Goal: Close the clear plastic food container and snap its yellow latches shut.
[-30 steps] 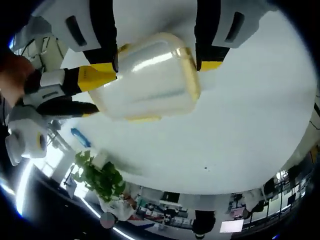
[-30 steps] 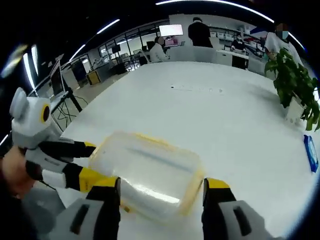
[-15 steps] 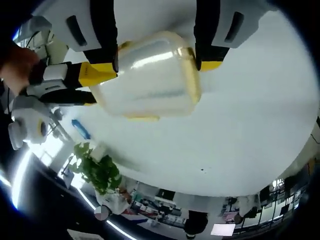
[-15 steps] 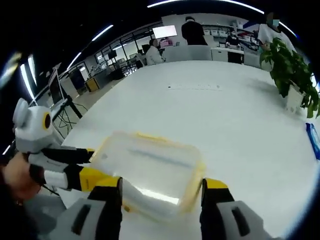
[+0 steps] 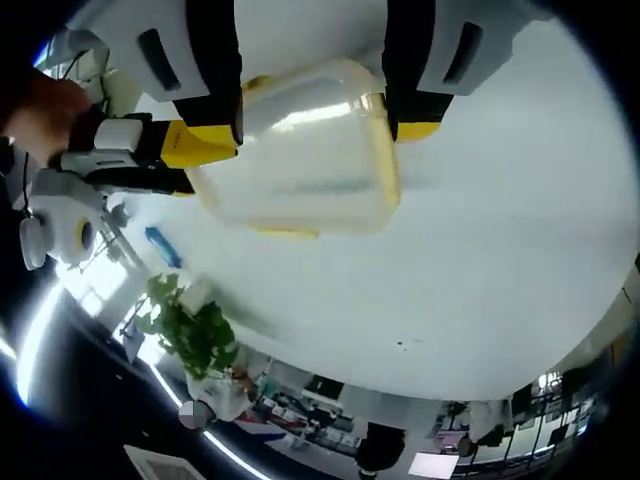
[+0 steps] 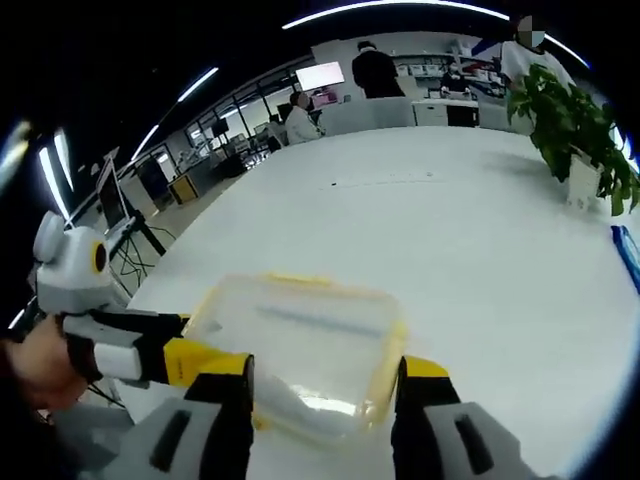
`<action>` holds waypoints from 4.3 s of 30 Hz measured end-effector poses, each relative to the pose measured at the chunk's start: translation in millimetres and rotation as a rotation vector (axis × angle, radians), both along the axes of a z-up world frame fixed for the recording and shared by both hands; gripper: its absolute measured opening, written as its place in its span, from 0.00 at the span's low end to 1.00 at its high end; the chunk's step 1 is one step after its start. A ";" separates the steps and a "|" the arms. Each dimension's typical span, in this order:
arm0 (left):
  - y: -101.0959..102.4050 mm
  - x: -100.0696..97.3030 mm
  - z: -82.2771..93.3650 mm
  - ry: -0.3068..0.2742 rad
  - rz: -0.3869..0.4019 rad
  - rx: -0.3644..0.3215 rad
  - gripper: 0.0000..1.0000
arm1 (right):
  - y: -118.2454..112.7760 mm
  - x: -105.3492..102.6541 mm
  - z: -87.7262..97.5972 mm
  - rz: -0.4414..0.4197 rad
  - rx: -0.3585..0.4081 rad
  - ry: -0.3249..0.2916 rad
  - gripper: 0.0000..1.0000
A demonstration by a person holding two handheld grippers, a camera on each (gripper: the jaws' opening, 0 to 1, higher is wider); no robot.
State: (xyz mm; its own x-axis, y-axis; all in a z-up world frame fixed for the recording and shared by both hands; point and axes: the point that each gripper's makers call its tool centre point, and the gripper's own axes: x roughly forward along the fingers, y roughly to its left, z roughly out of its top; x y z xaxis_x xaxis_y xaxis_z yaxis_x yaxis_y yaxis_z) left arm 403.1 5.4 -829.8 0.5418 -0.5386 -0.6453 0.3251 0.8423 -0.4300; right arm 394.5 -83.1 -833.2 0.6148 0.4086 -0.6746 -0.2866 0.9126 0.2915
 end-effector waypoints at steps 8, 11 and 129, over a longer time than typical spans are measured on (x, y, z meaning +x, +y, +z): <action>6.4 -1.1 1.0 -0.005 0.004 -0.005 0.55 | 8.1 4.7 2.7 0.001 0.003 -0.008 0.54; 13.2 1.7 1.2 -0.010 0.000 -0.002 0.55 | 16.2 10.1 3.2 0.002 0.006 -0.017 0.54; 134.1 -32.8 115.5 -0.275 -0.039 0.169 0.99 | 42.9 -38.4 125.2 0.214 0.013 -0.363 1.00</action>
State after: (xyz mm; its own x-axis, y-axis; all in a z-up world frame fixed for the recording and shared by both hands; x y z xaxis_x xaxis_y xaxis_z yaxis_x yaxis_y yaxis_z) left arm 370.4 139.5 -714.2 0.6891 -0.4601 -0.5599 0.4432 0.8788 -0.1767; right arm 356.1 -40.1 -708.0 0.7119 0.5600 -0.4238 -0.5558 0.8181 0.1475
